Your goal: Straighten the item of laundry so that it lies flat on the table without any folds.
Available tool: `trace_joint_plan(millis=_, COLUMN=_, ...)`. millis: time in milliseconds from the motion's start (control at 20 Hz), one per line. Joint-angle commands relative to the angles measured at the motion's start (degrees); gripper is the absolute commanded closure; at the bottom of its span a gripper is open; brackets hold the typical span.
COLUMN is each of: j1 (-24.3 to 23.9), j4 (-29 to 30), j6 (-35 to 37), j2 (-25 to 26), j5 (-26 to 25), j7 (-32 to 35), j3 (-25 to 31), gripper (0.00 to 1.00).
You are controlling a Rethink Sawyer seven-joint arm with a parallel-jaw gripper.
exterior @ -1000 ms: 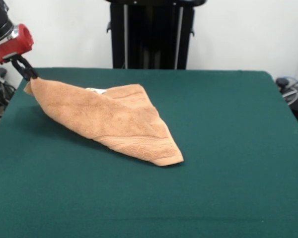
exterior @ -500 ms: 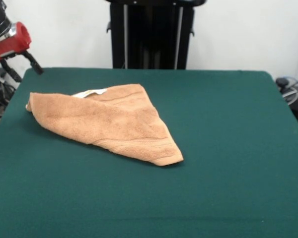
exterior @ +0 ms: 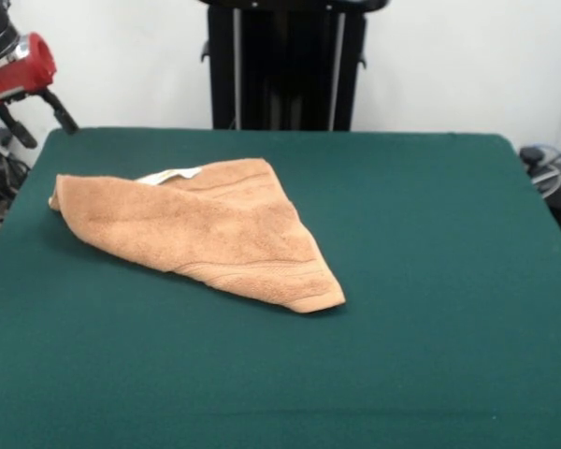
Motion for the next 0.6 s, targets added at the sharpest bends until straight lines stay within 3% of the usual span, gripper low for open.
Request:
trace_joint_plan(millis=50, j1=1.32, j4=13.78, j6=-10.63, j2=-5.43, j5=-3.26, j7=-0.19, j3=3.54, gripper=0.00)
trace_joint_plan(millis=250, j1=4.46, j4=20.29, j6=-16.79, j2=-11.31, j5=-3.57, j7=6.18, j3=1.93, gripper=0.00)
trace_joint_plan(millis=600, j1=9.92, j4=25.18, j6=-21.64, j2=-16.76, j5=-2.91, j7=9.98, j3=-1.89, gripper=0.00)
